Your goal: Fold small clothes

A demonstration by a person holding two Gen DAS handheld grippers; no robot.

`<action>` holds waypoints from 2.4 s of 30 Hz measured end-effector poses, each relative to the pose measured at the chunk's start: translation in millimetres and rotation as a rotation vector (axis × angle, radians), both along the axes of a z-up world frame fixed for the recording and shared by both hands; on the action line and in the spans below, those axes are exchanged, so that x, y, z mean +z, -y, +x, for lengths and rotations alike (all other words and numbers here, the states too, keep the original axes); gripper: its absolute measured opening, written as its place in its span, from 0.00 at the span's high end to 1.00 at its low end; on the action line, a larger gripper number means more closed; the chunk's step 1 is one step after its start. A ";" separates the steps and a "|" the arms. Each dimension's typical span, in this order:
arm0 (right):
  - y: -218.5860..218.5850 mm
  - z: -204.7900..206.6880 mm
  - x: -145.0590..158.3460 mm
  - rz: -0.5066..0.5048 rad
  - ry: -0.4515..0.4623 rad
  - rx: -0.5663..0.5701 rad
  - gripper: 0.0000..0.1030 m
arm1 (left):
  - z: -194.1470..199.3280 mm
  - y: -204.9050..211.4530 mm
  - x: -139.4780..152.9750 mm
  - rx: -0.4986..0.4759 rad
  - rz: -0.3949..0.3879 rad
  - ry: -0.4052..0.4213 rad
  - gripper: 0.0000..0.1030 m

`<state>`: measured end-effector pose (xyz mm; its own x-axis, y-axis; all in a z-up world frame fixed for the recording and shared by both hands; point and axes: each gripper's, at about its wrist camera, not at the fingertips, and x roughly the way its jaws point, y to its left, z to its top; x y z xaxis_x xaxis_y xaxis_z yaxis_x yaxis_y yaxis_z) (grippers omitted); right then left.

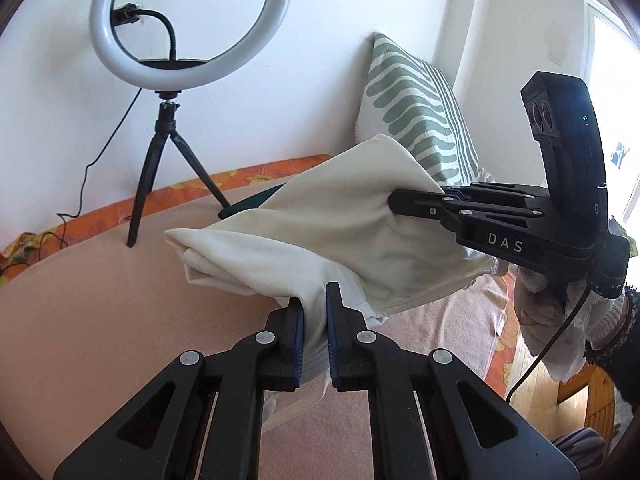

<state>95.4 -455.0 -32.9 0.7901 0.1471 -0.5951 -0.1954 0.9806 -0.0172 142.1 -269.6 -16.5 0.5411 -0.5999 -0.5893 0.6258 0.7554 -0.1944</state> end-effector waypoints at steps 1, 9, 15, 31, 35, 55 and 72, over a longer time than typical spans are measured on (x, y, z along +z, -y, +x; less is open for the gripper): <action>8.6 3.2 1.9 -0.002 0.005 -0.010 0.91 | 4.2 7.8 0.9 -0.004 -0.002 0.006 0.92; 75.2 37.8 17.0 -0.019 0.053 -0.084 0.91 | 38.7 66.5 3.9 -0.034 0.006 0.069 0.92; 118.9 70.5 15.1 0.019 0.043 -0.111 0.91 | 57.7 97.0 -10.4 -0.038 0.035 0.084 0.92; 155.7 118.7 -37.1 -0.010 -0.067 -0.238 0.41 | 45.4 95.3 -34.7 -0.002 0.152 0.011 0.19; 150.2 111.0 -27.2 -0.032 -0.043 -0.252 0.26 | 39.2 90.3 -28.2 0.004 0.151 0.002 0.19; 77.4 32.5 36.3 -0.056 0.076 -0.251 0.08 | -35.1 35.3 17.8 0.076 0.135 0.065 0.19; -12.6 -59.2 58.5 -0.049 0.149 -0.213 0.08 | -114.2 -46.3 42.7 0.118 0.085 0.114 0.19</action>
<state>36.2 -442.4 25.6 0.8797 -0.0583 -0.4720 0.0238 0.9966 -0.0787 27.8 -223.4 26.2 0.6708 -0.4787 -0.5665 0.5461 0.8356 -0.0595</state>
